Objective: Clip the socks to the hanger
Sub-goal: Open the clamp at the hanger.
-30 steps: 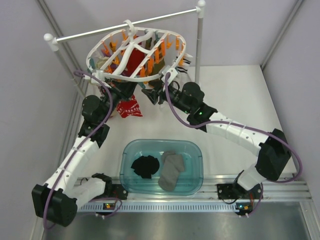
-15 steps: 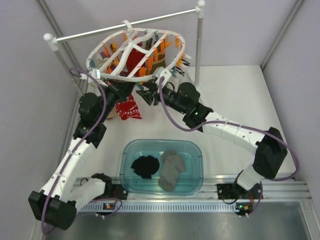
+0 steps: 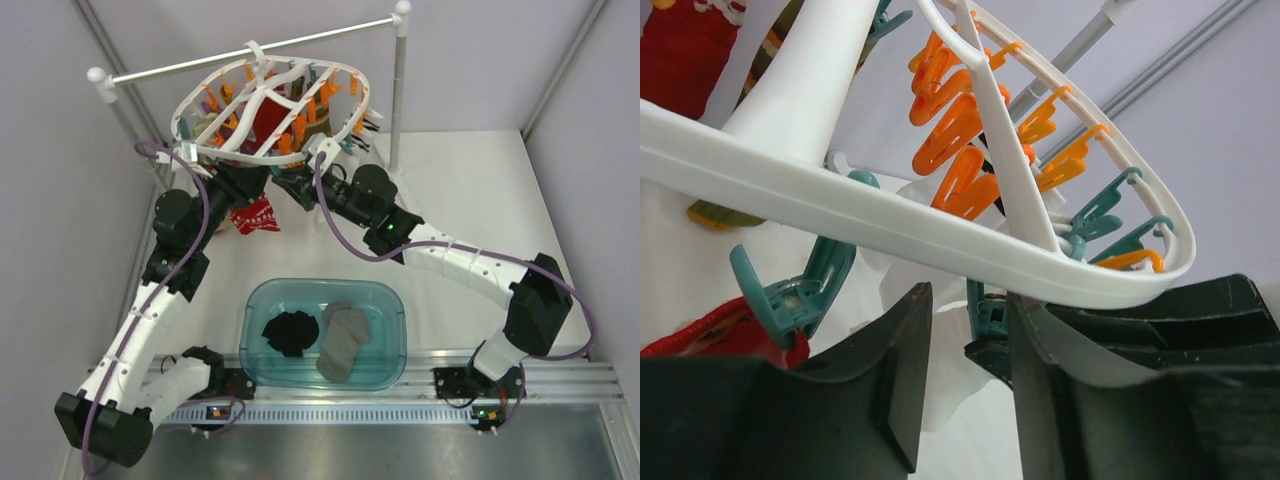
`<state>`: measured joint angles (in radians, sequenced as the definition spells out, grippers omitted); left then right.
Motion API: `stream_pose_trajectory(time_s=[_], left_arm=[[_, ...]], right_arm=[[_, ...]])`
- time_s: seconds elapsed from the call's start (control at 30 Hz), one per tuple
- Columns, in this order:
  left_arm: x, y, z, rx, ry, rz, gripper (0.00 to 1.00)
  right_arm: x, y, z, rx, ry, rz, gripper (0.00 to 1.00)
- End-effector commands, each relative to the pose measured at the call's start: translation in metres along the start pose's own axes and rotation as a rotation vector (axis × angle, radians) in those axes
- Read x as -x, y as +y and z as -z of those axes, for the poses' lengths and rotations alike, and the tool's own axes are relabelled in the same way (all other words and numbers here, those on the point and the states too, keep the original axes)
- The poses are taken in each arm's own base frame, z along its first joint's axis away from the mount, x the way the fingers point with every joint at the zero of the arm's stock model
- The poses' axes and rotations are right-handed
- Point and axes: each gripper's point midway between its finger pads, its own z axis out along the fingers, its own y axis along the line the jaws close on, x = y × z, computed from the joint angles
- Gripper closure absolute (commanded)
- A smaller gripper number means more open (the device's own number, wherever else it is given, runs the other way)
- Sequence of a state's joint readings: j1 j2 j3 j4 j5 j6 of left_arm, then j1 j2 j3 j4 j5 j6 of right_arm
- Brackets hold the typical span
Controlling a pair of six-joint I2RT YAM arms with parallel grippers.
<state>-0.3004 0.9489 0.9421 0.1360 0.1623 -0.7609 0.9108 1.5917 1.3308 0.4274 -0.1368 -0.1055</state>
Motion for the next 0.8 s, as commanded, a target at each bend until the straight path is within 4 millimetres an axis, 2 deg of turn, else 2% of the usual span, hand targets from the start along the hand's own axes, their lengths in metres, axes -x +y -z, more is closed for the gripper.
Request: stream_pose_trajectory(time_s=[0.0, 0.07, 0.17, 0.33, 0.47, 0.67, 0.77], left_arm=[[0.011, -0.033, 0.018, -0.134, -0.027, -0.072, 0.51], [0.011, -0.041, 0.025, -0.175, -0.019, -0.121, 0.50], [0.011, -0.042, 0.031, -0.173, -0.014, -0.140, 0.50], [0.008, -0.052, 0.034, -0.231, 0.007, -0.159, 0.50], [0.006, -0.048, 0.028, -0.218, 0.014, -0.151, 0.50], [0.018, -0.035, 0.017, -0.135, -0.042, -0.144, 0.50], [0.024, -0.039, 0.013, -0.152, -0.064, -0.143, 0.50]], right_arm=[[0.037, 0.020, 0.005, 0.074, -0.071, -0.051, 1.00], [0.037, 0.022, 0.006, 0.080, -0.067, -0.074, 1.00], [0.035, 0.022, 0.006, 0.073, -0.065, -0.092, 1.00], [0.034, 0.025, 0.004, 0.080, -0.070, -0.126, 1.00], [0.040, 0.025, 0.007, 0.080, -0.085, -0.128, 1.00], [0.043, 0.028, 0.011, 0.096, -0.088, -0.130, 1.00], [0.040, 0.031, 0.012, 0.109, -0.082, -0.134, 1.00]])
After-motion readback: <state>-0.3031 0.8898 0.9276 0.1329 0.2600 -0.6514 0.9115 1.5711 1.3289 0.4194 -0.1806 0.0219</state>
